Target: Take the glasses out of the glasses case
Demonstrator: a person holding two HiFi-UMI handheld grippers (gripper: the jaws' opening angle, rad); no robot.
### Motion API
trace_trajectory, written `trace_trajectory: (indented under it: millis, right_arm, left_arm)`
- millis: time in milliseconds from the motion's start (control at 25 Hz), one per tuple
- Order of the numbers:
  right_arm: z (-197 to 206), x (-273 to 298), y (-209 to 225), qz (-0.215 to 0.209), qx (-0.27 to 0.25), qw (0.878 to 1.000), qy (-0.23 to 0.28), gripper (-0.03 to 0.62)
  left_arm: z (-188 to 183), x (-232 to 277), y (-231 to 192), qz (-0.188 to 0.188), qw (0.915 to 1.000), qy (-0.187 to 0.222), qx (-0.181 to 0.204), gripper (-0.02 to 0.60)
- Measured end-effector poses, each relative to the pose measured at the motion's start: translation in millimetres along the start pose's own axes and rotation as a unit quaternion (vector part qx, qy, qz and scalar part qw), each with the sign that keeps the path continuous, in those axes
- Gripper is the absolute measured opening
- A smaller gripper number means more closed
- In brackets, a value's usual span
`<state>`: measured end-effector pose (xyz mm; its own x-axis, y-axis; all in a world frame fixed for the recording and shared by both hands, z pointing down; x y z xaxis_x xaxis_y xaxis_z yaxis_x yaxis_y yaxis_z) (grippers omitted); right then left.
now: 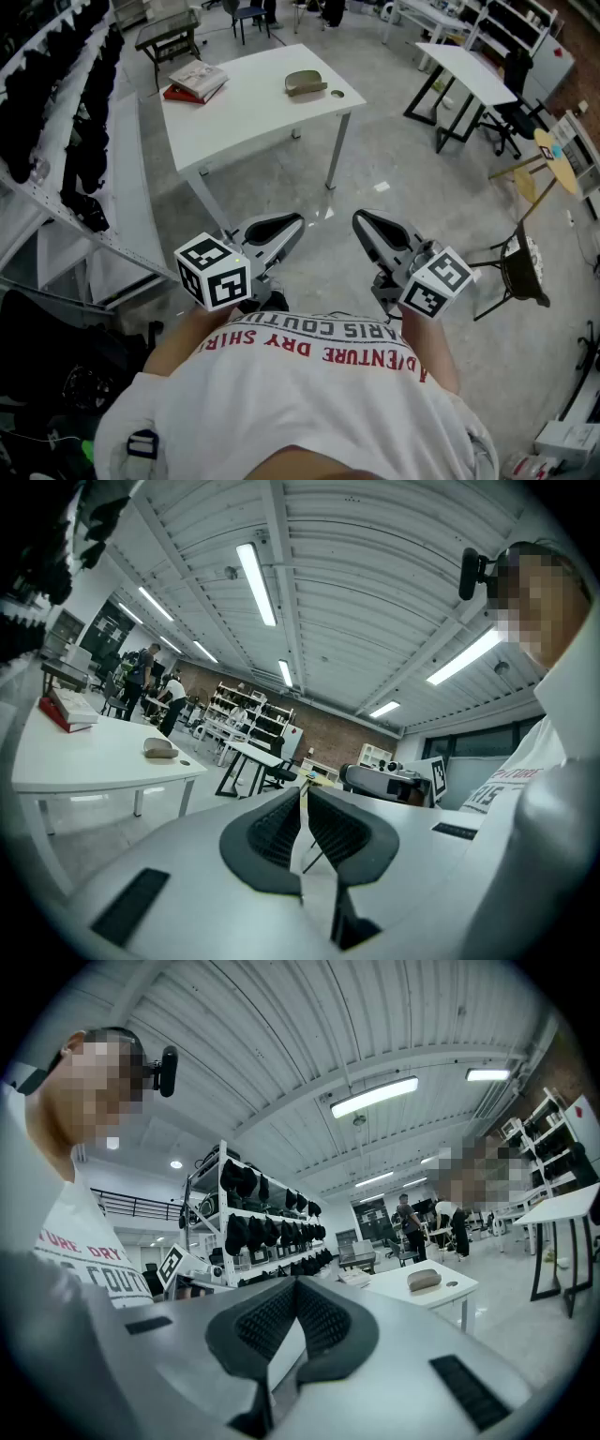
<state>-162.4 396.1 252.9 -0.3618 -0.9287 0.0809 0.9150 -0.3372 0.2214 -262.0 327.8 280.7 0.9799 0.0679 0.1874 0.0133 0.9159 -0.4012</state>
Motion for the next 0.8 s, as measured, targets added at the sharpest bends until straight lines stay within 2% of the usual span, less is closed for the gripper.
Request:
trace_trajectory:
  millis: [280,640,800]
  right_arm:
    - [4.2,-10.9,-4.8,0.006,0.000,1.000,0.001,0.023]
    - [8.4,-12.0,10.6,0.029,0.004,1.000,0.003,0.035]
    - [12.1,-1.8,20.7,0.032,0.001,0.999,-0.010,0.140]
  left_arm:
    - [6.5,0.9,10.6,0.004,1.0000,-0.006,0.004,0.048]
    - [10.9,9.6,-1.4,0.010,0.9998,-0.015,-0.005,0.048]
    - [6.7,16.4,-13.4,0.015,0.9998,-0.012,-0.004,0.048]
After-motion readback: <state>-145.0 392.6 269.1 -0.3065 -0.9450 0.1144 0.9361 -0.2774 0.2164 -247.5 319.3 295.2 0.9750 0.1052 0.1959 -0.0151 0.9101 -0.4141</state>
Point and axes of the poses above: the fingertips, and each gripper's own axes: x forward along the fingers, y to its right, z out of its underside, the point moved 2 cm from there along -x, backward along the fingers, and after that the axes turned 5 degrees about -y, right-handed, at the moved point
